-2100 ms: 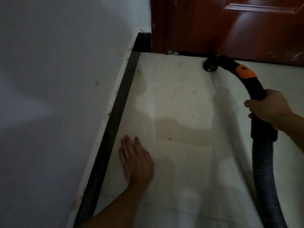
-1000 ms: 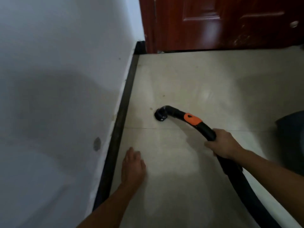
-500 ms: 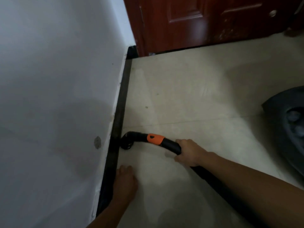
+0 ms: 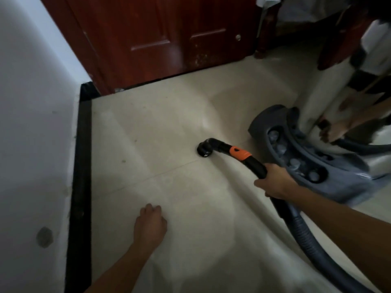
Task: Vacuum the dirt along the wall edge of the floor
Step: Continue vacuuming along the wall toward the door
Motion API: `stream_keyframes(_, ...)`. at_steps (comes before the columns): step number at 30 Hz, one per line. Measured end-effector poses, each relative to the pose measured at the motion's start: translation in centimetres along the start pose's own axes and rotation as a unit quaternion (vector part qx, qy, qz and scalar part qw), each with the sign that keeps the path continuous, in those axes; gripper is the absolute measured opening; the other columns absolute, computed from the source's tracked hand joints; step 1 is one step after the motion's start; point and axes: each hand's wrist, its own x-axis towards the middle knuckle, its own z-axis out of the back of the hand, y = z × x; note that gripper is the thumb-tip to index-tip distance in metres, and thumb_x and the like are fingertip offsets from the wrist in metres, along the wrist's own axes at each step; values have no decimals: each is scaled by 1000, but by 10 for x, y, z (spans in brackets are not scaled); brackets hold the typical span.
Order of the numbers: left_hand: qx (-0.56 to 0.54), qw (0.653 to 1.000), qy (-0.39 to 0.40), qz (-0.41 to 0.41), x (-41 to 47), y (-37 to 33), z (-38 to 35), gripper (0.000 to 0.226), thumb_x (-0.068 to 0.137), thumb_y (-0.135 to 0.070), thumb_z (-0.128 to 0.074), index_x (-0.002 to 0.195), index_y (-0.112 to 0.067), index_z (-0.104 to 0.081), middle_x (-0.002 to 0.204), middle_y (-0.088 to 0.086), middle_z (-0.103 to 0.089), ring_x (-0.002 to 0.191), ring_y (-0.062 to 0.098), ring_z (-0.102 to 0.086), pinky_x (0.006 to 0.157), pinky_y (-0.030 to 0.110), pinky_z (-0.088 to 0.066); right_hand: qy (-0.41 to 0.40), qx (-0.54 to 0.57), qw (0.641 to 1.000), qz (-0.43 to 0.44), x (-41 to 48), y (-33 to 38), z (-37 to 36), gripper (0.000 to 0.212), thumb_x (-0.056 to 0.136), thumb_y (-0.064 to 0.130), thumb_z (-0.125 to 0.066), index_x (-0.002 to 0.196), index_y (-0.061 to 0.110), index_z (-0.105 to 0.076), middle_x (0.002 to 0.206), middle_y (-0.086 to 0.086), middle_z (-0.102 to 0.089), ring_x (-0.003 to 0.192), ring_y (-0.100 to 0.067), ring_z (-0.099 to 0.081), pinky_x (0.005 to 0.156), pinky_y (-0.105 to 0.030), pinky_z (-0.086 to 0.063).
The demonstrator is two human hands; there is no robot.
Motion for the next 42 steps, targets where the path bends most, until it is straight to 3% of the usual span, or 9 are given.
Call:
stream_keyframes(7,-326,943,-10,65,69,-39,67,36,98,-25,-52,75,2,-62,90,25,-67,91,36,-64,82,38,-47,101,71,990,67,5,31,-14,21,75,23,-74,86,18,-56,74,-7,-69,51,-19,-70,49,-32,-55)
stream_keyframes(12,-501,823,119,240,70,-75,145,52,99,-50,-41,93,-5,-67,88,12,-72,83,24,-64,78,36,-46,172,61,980,79,-30,66,5,23,74,22,-75,90,20,-59,74,-3,-68,62,-20,-70,60,-32,-55)
stream_keyframes(15,-565,748,209,281,46,-104,188,58,97,-58,-37,106,-6,-59,100,16,-72,91,27,-65,84,40,-46,204,24,974,93,-66,82,34,35,77,26,-75,109,18,-62,94,-3,-69,82,-23,-66,69,-31,-51)
stream_keyframes(19,-662,622,186,374,15,-147,243,44,98,-44,-48,126,-10,-52,115,20,-65,89,31,-64,81,48,-50,226,54,968,95,-119,93,82,48,79,25,-75,124,24,-59,106,0,-69,93,-21,-66,75,-29,-50)
stream_keyframes(22,-711,545,163,413,-6,-181,290,37,99,-39,-50,121,-9,-47,99,20,-63,78,33,-64,64,49,-52,235,117,964,44,-160,86,127,51,76,27,-78,122,26,-58,104,4,-69,92,-17,-66,75,-27,-50)
stream_keyframes(27,-697,578,153,395,-28,-231,382,45,95,-50,-51,102,-6,-49,69,14,-54,52,28,-60,55,42,-57,284,122,949,-67,-230,59,215,64,57,54,-82,113,39,-55,101,13,-69,94,-9,-65,83,-29,-51)
stream_keyframes(31,-688,604,179,362,-26,-271,467,50,92,-57,-53,89,-6,-51,48,7,-46,37,22,-50,50,34,-54,283,82,952,-88,-272,51,275,53,61,54,-77,106,33,-56,104,11,-66,102,-13,-63,88,-28,-44)
stream_keyframes(36,-677,654,169,293,-40,-341,565,44,85,-51,-66,88,-8,-54,50,6,-55,41,21,-56,47,32,-53,218,121,961,-121,-291,70,345,42,68,45,-70,105,28,-58,104,8,-69,105,-18,-64,82,-29,-49)
stream_keyframes(42,-657,701,196,197,-76,-416,632,27,84,-19,-73,98,-5,-55,56,7,-56,46,20,-58,49,30,-54,135,197,964,-114,-272,109,428,45,68,45,-68,108,28,-57,101,8,-69,99,-18,-65,74,-29,-47)
